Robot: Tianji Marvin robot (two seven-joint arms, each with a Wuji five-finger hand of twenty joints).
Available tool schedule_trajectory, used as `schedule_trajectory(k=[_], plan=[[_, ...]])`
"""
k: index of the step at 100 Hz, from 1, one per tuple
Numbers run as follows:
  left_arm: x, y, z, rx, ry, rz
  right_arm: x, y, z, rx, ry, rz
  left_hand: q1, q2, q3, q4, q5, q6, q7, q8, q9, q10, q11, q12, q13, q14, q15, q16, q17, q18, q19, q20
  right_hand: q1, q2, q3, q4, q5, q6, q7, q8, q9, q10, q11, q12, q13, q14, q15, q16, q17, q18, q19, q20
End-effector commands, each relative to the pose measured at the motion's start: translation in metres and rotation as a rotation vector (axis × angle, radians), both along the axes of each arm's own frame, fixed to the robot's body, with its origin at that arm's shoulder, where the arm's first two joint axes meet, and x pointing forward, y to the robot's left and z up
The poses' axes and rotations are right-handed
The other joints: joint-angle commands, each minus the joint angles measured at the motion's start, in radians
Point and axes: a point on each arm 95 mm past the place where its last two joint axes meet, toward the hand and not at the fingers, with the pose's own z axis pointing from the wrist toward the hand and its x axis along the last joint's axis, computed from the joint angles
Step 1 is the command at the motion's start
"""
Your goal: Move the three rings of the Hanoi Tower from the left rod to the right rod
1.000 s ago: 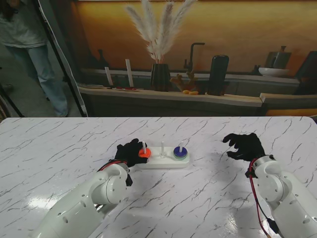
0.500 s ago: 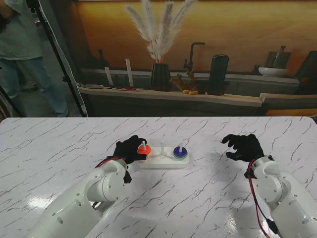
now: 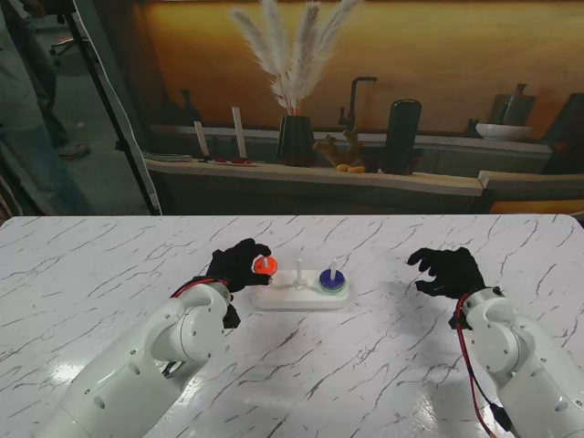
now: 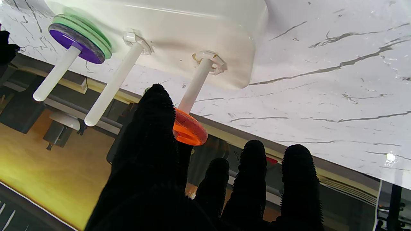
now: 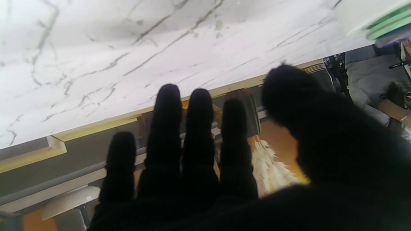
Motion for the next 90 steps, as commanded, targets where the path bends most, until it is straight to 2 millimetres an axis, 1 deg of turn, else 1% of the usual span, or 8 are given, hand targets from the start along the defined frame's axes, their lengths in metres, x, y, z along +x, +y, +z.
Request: schedule_trajectory(k=[1, 46, 69, 90], plan=[[0.000, -0.003, 0.007, -0.010, -0.007, -0.028, -0.002, 0.005, -0.004, 0.009, 0.006, 0.005, 0.092, 0.065, 0.027, -0.008, 0.053, -0.013, 0.033, 0.026, 0.021, 0.011, 0.009, -0.005, 0.019, 0.014, 0.018, 0.007, -0.002, 0.035, 0.056, 0.007, 0.010, 0.004, 0.008, 0.048, 0.013, 0.012, 0.015, 0.007, 0.013, -0.011, 0.019, 0.008, 0.009, -0.008, 0.025, 0.010, -0.009, 0.307, 0.017, 0.016], [0.002, -0.008, 0.028, -0.042, -0.016, -0.059, -0.001, 0.007, -0.005, 0.015, 0.006, 0.010, 0.095, 0.064, 0.025, -0.007, 0.059, -0.014, 0.026, 0.030, 0.024, 0.013, 0.003, -0.007, 0.021, 0.017, 0.016, 0.007, -0.003, 0.038, 0.056, 0.006, 0.011, 0.004, 0.009, 0.048, 0.013, 0.012, 0.015, 0.007, 0.013, -0.012, 0.019, 0.008, 0.010, -0.008, 0.025, 0.010, -0.008, 0.307, 0.018, 0.016], [0.005, -0.015, 0.038, -0.043, -0.027, -0.085, -0.001, 0.007, -0.005, 0.017, 0.006, 0.009, 0.093, 0.067, 0.023, -0.007, 0.059, -0.015, 0.020, 0.031, 0.025, 0.012, 0.000, -0.007, 0.020, 0.016, 0.015, 0.007, -0.002, 0.037, 0.057, 0.006, 0.012, 0.004, 0.008, 0.048, 0.013, 0.012, 0.015, 0.007, 0.013, -0.011, 0.019, 0.008, 0.010, -0.008, 0.025, 0.009, -0.008, 0.307, 0.018, 0.016], [0.005, -0.024, 0.042, -0.058, -0.030, -0.104, -0.001, 0.007, -0.005, 0.019, 0.004, 0.008, 0.094, 0.066, 0.022, -0.007, 0.061, -0.015, 0.018, 0.033, 0.025, 0.014, -0.002, -0.007, 0.020, 0.016, 0.013, 0.006, -0.002, 0.037, 0.057, 0.006, 0.011, 0.005, 0.009, 0.048, 0.013, 0.013, 0.015, 0.007, 0.013, -0.011, 0.019, 0.008, 0.010, -0.009, 0.025, 0.010, -0.008, 0.307, 0.018, 0.016]])
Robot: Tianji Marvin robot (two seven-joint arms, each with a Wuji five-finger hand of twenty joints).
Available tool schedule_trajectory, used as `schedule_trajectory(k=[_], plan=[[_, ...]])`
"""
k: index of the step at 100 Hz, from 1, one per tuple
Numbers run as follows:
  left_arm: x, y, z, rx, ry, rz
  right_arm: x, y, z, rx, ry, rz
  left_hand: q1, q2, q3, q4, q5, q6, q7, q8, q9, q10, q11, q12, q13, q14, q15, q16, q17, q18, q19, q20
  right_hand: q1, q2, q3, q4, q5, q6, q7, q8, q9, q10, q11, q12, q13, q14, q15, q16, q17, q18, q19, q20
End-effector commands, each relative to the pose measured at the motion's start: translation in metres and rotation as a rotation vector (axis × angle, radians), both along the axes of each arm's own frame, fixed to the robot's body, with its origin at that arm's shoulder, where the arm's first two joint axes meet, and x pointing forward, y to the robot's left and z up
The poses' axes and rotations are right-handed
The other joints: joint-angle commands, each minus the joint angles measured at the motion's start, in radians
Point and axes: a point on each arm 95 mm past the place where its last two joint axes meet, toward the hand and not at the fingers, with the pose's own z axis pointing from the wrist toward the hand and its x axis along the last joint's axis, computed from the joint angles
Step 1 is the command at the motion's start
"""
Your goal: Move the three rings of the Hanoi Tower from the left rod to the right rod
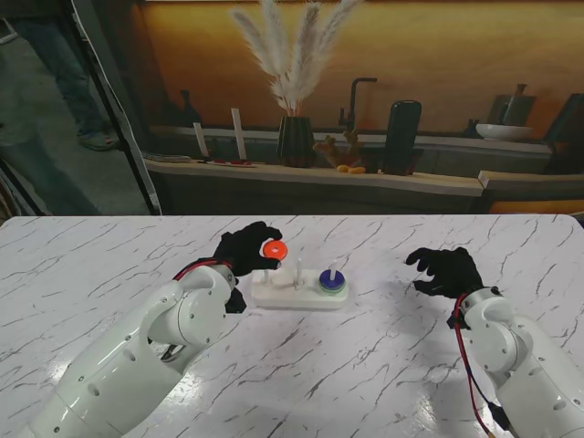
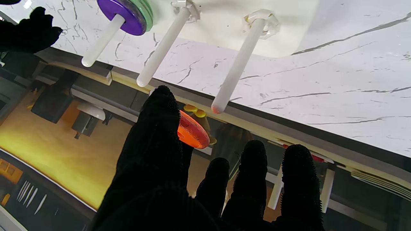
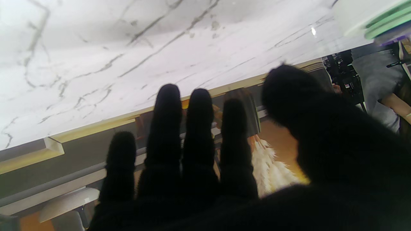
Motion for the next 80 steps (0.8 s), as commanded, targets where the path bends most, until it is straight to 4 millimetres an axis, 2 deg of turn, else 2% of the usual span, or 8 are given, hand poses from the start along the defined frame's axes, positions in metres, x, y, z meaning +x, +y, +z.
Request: schedule_trajectory(k=[1, 57, 80], plan=[[-0.001, -0.010, 0.003, -0.022, 0.002, -0.037, -0.002, 0.004, -0.004, 0.011, 0.004, 0.005, 0.063, 0.062, 0.021, -0.007, 0.059, -0.025, 0.041, 0.033, 0.012, 0.011, -0.013, -0.006, 0.019, 0.012, 0.013, 0.006, -0.002, 0.037, 0.048, 0.006, 0.011, 0.005, 0.009, 0.048, 0.013, 0.013, 0.015, 0.007, 0.014, -0.011, 0.019, 0.008, 0.010, -0.009, 0.025, 0.010, -0.008, 0.307, 0.018, 0.016], [0.001, -0.057, 0.003, -0.115, 0.035, -0.111, -0.004, 0.002, -0.007, 0.010, 0.015, -0.003, 0.065, 0.061, 0.021, -0.006, 0.058, -0.027, 0.038, 0.036, 0.014, 0.010, -0.013, -0.005, 0.022, 0.007, 0.014, 0.007, -0.001, 0.038, 0.050, 0.007, 0.014, 0.003, 0.009, 0.048, 0.013, 0.013, 0.017, 0.007, 0.014, -0.012, 0.020, 0.008, 0.010, -0.009, 0.025, 0.009, -0.008, 0.306, 0.018, 0.015], [0.002, -0.068, 0.001, -0.122, 0.050, -0.126, -0.005, 0.001, -0.008, 0.008, 0.019, -0.005, 0.064, 0.062, 0.021, -0.005, 0.057, -0.028, 0.038, 0.037, 0.012, 0.008, -0.011, -0.004, 0.023, 0.006, 0.017, 0.010, 0.000, 0.038, 0.052, 0.009, 0.013, 0.003, 0.009, 0.048, 0.014, 0.012, 0.017, 0.007, 0.013, -0.012, 0.019, 0.008, 0.010, -0.008, 0.025, 0.009, -0.008, 0.307, 0.019, 0.015]])
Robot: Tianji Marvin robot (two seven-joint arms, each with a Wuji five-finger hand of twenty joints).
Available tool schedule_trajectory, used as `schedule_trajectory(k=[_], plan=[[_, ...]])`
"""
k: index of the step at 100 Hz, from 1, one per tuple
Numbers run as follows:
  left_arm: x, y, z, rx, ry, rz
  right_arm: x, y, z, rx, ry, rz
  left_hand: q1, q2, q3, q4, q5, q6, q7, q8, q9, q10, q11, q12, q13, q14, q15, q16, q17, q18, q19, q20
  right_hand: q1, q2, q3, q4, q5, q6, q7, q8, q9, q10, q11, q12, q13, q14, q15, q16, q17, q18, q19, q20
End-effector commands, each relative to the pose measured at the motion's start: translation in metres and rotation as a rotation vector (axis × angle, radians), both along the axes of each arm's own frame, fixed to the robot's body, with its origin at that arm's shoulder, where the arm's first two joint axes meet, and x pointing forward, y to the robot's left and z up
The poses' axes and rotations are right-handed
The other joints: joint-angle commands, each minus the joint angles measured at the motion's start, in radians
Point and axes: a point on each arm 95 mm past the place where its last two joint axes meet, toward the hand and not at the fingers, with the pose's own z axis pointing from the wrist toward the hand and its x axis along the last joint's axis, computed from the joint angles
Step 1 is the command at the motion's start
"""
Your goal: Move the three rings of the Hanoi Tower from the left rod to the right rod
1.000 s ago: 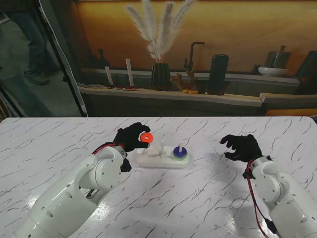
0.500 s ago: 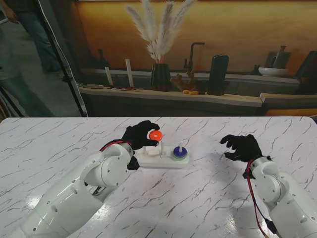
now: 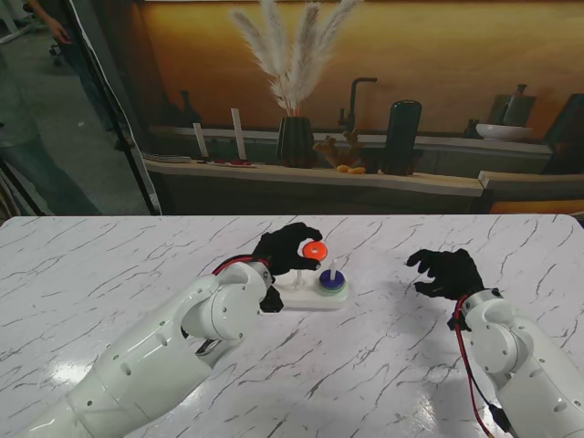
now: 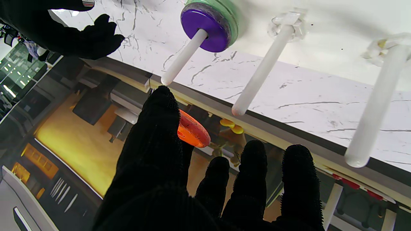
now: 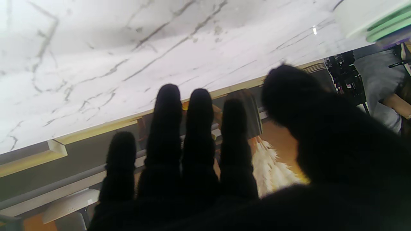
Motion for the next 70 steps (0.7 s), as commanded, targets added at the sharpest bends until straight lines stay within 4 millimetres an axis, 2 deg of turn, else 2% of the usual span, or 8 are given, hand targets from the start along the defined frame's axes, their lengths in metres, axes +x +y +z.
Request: schedule_trajectory(k=[1, 70], plan=[[-0.002, -0.008, 0.000, -0.014, 0.010, -0.027, -0.003, 0.003, -0.006, 0.007, 0.013, 0.000, 0.064, 0.061, 0.021, -0.005, 0.049, -0.027, 0.046, 0.037, 0.012, 0.008, -0.011, -0.004, 0.022, 0.006, 0.017, 0.010, 0.000, 0.038, 0.052, 0.009, 0.013, 0.003, 0.010, 0.048, 0.014, 0.012, 0.017, 0.007, 0.014, -0.011, 0.020, 0.008, 0.010, -0.009, 0.025, 0.009, -0.008, 0.307, 0.019, 0.015], [-0.004, -0.032, -0.006, -0.037, 0.040, -0.062, -0.003, -0.001, -0.006, 0.004, 0.012, -0.012, 0.065, 0.061, 0.021, -0.005, 0.049, -0.026, 0.047, 0.035, 0.011, 0.007, -0.010, -0.004, 0.022, 0.005, 0.016, 0.010, -0.004, 0.041, 0.045, 0.006, 0.014, 0.003, 0.010, 0.048, 0.012, 0.012, 0.016, 0.007, 0.013, -0.011, 0.020, 0.008, 0.011, -0.008, 0.026, 0.009, -0.008, 0.308, 0.019, 0.015]])
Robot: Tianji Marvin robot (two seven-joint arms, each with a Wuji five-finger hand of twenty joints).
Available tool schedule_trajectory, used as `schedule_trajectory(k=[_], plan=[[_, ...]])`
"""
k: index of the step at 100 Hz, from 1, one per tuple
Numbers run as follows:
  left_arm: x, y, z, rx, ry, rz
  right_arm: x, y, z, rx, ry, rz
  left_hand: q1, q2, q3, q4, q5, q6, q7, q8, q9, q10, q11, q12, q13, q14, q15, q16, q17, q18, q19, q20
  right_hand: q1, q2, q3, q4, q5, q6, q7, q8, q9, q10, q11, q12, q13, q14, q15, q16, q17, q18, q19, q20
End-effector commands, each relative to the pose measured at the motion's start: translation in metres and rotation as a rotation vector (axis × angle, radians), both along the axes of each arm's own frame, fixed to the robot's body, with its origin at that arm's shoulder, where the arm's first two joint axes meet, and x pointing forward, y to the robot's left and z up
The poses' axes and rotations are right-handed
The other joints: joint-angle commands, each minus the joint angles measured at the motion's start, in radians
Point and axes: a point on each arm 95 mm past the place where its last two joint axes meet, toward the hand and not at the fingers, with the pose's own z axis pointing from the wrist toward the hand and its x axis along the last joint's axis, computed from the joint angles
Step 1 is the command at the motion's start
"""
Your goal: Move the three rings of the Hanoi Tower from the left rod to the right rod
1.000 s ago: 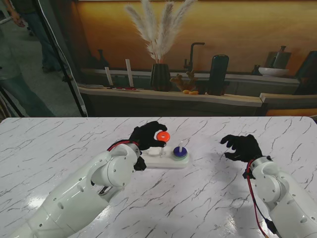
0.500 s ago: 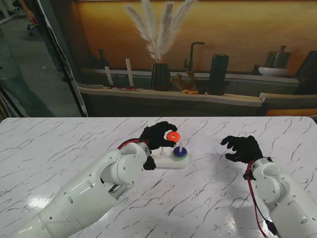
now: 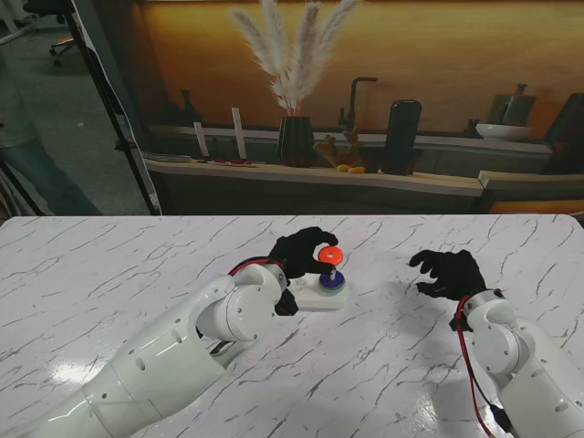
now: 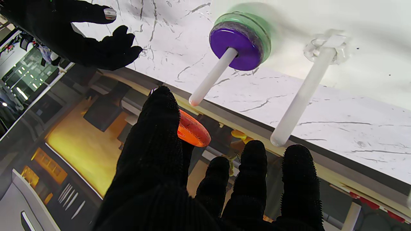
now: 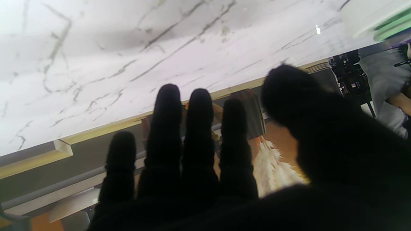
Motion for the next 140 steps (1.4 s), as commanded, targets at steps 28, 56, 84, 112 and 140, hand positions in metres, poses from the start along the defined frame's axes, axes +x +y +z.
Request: schedule_trajectory(k=[28, 56, 84, 112, 140], plan=[[-0.004, -0.011, -0.005, -0.012, 0.022, -0.036, -0.003, 0.000, -0.006, 0.002, 0.014, -0.007, 0.065, 0.060, 0.021, -0.005, 0.047, -0.026, 0.047, 0.035, 0.011, 0.007, -0.010, -0.005, 0.021, 0.007, 0.015, 0.010, -0.006, 0.040, 0.043, 0.005, 0.015, 0.003, 0.010, 0.048, 0.012, 0.013, 0.017, 0.007, 0.012, -0.010, 0.020, 0.008, 0.010, -0.009, 0.026, 0.009, -0.008, 0.307, 0.019, 0.015], [-0.006, -0.013, -0.010, -0.018, 0.039, -0.037, -0.004, -0.001, -0.007, 0.000, 0.017, -0.010, 0.064, 0.061, 0.021, -0.005, 0.047, -0.025, 0.047, 0.035, 0.011, 0.008, -0.011, -0.005, 0.021, 0.007, 0.015, 0.011, -0.006, 0.040, 0.042, 0.005, 0.015, 0.003, 0.011, 0.048, 0.012, 0.013, 0.017, 0.006, 0.013, -0.011, 0.021, 0.008, 0.010, -0.008, 0.026, 0.009, -0.007, 0.307, 0.019, 0.015], [-0.004, -0.014, -0.011, -0.016, 0.041, -0.039, -0.004, -0.003, -0.007, -0.003, 0.019, -0.010, 0.066, 0.060, 0.021, -0.005, 0.046, -0.025, 0.047, 0.035, 0.010, 0.007, -0.011, -0.004, 0.021, 0.007, 0.017, 0.012, -0.003, 0.040, 0.045, 0.006, 0.015, 0.003, 0.011, 0.048, 0.012, 0.012, 0.017, 0.006, 0.013, -0.012, 0.021, 0.008, 0.009, -0.008, 0.026, 0.009, -0.008, 0.306, 0.019, 0.015], [-0.003, -0.014, -0.015, -0.004, 0.042, -0.040, -0.005, -0.003, -0.008, -0.003, 0.022, -0.008, 0.065, 0.061, 0.021, -0.004, 0.045, -0.026, 0.046, 0.034, 0.010, 0.006, -0.010, -0.004, 0.020, 0.007, 0.017, 0.012, -0.003, 0.040, 0.046, 0.008, 0.015, 0.004, 0.010, 0.048, 0.013, 0.013, 0.017, 0.006, 0.013, -0.012, 0.021, 0.008, 0.010, -0.008, 0.026, 0.009, -0.008, 0.307, 0.020, 0.015], [-0.003, -0.015, -0.017, -0.001, 0.045, -0.042, -0.005, -0.004, -0.008, -0.006, 0.021, -0.009, 0.064, 0.062, 0.021, -0.004, 0.044, -0.025, 0.047, 0.034, 0.011, 0.007, -0.008, -0.004, 0.022, 0.006, 0.019, 0.012, -0.002, 0.040, 0.049, 0.010, 0.016, 0.003, 0.011, 0.048, 0.013, 0.013, 0.017, 0.006, 0.014, -0.012, 0.021, 0.008, 0.010, -0.008, 0.026, 0.009, -0.008, 0.308, 0.019, 0.015]])
